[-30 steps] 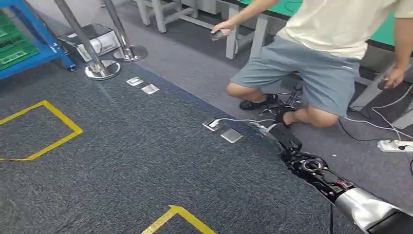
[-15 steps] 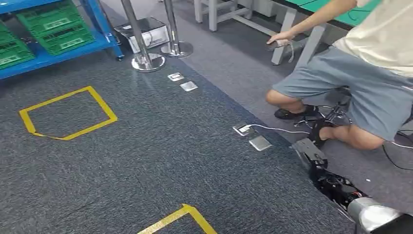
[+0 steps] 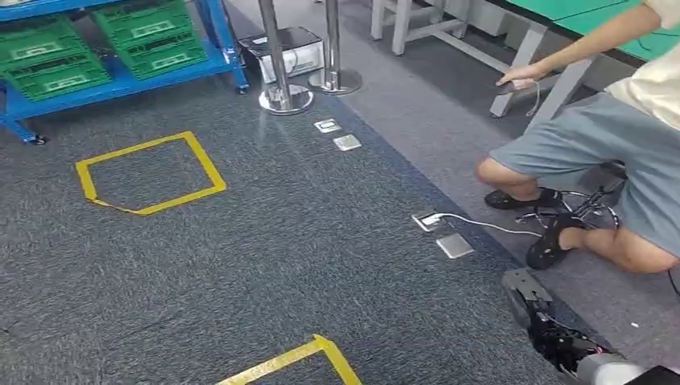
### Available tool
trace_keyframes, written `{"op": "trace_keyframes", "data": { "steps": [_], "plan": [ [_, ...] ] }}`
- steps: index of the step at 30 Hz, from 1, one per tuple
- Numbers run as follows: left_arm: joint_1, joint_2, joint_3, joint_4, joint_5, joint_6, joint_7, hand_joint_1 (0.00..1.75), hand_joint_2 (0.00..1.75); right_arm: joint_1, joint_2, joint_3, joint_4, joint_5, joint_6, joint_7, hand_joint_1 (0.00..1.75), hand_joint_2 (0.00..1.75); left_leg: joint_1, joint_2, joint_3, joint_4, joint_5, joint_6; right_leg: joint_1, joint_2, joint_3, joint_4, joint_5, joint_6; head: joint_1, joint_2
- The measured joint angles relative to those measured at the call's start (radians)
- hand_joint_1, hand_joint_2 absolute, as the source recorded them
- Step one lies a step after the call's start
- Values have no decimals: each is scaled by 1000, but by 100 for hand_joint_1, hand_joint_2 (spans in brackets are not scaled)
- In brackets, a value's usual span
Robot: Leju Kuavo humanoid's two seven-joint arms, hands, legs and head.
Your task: Take the parts from the cabinet and place them on the table.
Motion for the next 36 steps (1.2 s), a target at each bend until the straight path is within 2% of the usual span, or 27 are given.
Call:
{"op": "trace_keyframes", "data": {
  "steps": [1, 2, 4, 5, 6, 7, 8, 9, 10, 11, 12, 14, 15, 16, 17, 18, 20, 21, 22, 24, 25, 26, 30, 32, 33, 35, 36],
  "plan": [
    [2, -1, -2, 0, 0, 0, 0, 0, 0, 0, 2, -1, 7, -2, 0, 1, 0, 0, 1, -5, 9, -10, 2, 0, -4, 50, -2, 21, -16, 4, 5, 0],
    [1, -1, -3, 0, 0, 0, 0, 0, 0, 0, 3, -3, 15, -4, -2, 1, 0, 0, 3, -9, 10, -11, 4, 5, -6, 78, -29, 78, -53, 4, 8, 0],
    [-3, -2, -5, 0, 0, -1, 0, 0, 0, 11, 3, -10, 34, -6, -5, 6, 0, 0, 3, -28, 10, -10, 3, 7, -5, 93, -117, 255, -133, 9, 17, 0],
    [-3, -3, -6, 0, -1, -2, 0, 0, 0, 20, 4, -11, 40, -10, -5, 8, 0, 0, 3, -41, 10, -9, 2, 8, -5, 94, -151, 317, -149, 11, 18, 0],
    [-3, -4, -7, 0, -1, -3, 0, 0, 0, 29, 6, -13, 46, -13, -6, 12, 0, 0, 3, -54, 11, -7, 1, 8, -6, 94, -162, 328, -136, 13, 21, 0],
    [-2, -4, -9, 0, -2, -4, 0, 0, 0, 34, 8, -16, 52, -19, -7, 16, 0, 0, 4, -67, 12, -4, -1, 6, -8, 94, -147, 283, -97, 13, 24, 0],
    [-1, -5, -13, 0, -3, -6, 0, 0, 0, 36, 8, -18, 57, -23, -9, 18, 0, 0, 6, -79, 12, 2, -3, 3, -12, 98, -109, 198, -43, 14, 26, 0],
    [-2, -5, -16, 0, -3, -8, 0, 0, 0, 36, 8, -19, 61, -25, -11, 20, 0, 0, 7, -91, 12, 10, -8, -1, -17, 111, -64, 97, 8, 16, 29, 0],
    [-2, -5, -18, 0, -4, -8, 0, 0, 0, 37, 9, -21, 66, -27, -13, 21, 0, 0, 8, -100, 8, 20, -14, -8, -25, 154, -31, 16, 25, 19, 34, 0],
    [-2, -1, -21, 0, -5, -8, 0, 0, 0, 38, 13, -21, 73, -29, -15, 23, 0, 0, 3, -110, 3, 28, -18, -13, -20, 166, -31, 21, 19, 16, 38, 0],
    [-2, 0, -23, 0, -5, -8, 0, 0, 0, 39, 14, -24, 76, -30, -15, 24, 0, 0, 3, -115, -2, 30, -16, -16, -20, 148, -33, 21, 22, 5, 34, 0],
    [-1, 2, -26, 0, -5, -8, 0, 0, 0, 48, 20, -24, 78, -33, -16, 29, 0, 0, 4, -129, -3, 26, -12, -23, -15, 132, -33, 22, 21, -6, 22, 0],
    [1, 7, -26, 0, -5, -8, 0, 0, 0, 51, 26, -24, 81, -36, -16, 31, 0, 0, 4, -136, -7, 31, -15, -27, -24, 120, -31, 17, 25, -12, 21, 0],
    [3, 5, -27, 0, -5, -10, 0, 0, 0, 49, 25, -25, 84, -37, -17, 34, 0, 0, 2, -92, -14, 53, -32, -34, -23, 111, -30, 17, 26, -18, 20, 0],
    [1, 5, -28, 0, -5, -10, 0, 0, 0, 50, 26, -26, 84, -40, -18, 34, 0, 0, 2, -56, -38, 104, -66, -41, -23, 104, -31, 16, 26, -23, 7, 0],
    [-1, 6, -29, 0, -6, -10, 0, 0, 0, 53, 26, -26, 85, -41, -18, 38, 0, 0, 4, -35, -75, 180, -105, -47, -21, 96, -32, 16, 25, -25, 1, 0],
    [-3, 4, -30, 0, -6, -10, 0, 0, 0, 62, 27, -27, 93, -49, -21, 41, 0, 0, 10, -17, -163, 357, -174, -54, -20, 71, -33, 17, 23, -26, 0, 0],
    [-3, 3, -30, 0, -6, -10, 0, 0, 0, 67, 29, -28, 96, -52, -22, 42, 0, 0, 11, -16, -176, 379, -172, -54, -20, 59, -32, 17, 22, -27, 0, 0],
    [-1, 2, -31, 0, -7, -11, 0, 0, 0, 70, 30, -30, 99, -54, -23, 42, 0, 0, 12, -15, -162, 350, -147, -52, -20, 49, -32, 17, 21, -26, 0, 0],
    [-1, 2, -31, 0, -7, -10, 0, 0, 0, 70, 34, -34, 102, -57, -23, 43, 0, 0, 11, -2, -67, 169, -62, -43, -20, 32, -27, 16, 18, -23, -1, 0],
    [-2, 5, -31, 0, -7, -10, 0, 0, 0, 70, 35, -34, 102, -58, -23, 43, 0, 0, 5, 36, -10, 71, -31, -32, -19, 24, -24, 16, 17, -20, -2, 0],
    [-6, 7, -31, 0, -7, -10, 0, 0, 0, 71, 36, -34, 103, -58, -23, 43, 0, 0, -4, 70, 6, 30, -36, -24, -13, 16, -22, 17, 13, -15, -2, 0],
    [-5, 7, -31, 0, -7, -10, 0, 0, 0, 71, 40, -37, 107, -58, -23, 42, 0, 0, -3, 20, 5, 22, -27, -9, -11, -20, -5, 7, 7, 8, 0, 0],
    [-6, 5, -31, 0, -6, -10, 0, 0, 0, 73, 41, -40, 108, -58, -23, 42, 0, 0, 7, 5, 16, 9, -19, 1, -17, 53, -23, 57, -32, 15, 5, 0],
    [-7, 6, -31, 0, -6, -10, 0, 0, 0, 74, 41, -41, 109, -58, -23, 42, 0, 0, 6, -4, 15, 9, -19, 4, -16, 78, -62, 139, -79, 16, 11, 0],
    [-8, 4, -31, 0, -6, -10, 0, 0, 0, 80, 41, -42, 114, -58, -23, 43, 0, 0, 5, -25, 15, 10, -20, 7, -14, 92, -143, 307, -147, 20, 19, 0],
    [-7, 4, -31, 0, -6, -10, 0, 0, 0, 84, 41, -42, 116, -58, -23, 43, 0, 0, 4, -40, 16, 11, -21, 7, -14, 93, -164, 344, -148, 20, 22, 0]
  ]
}}
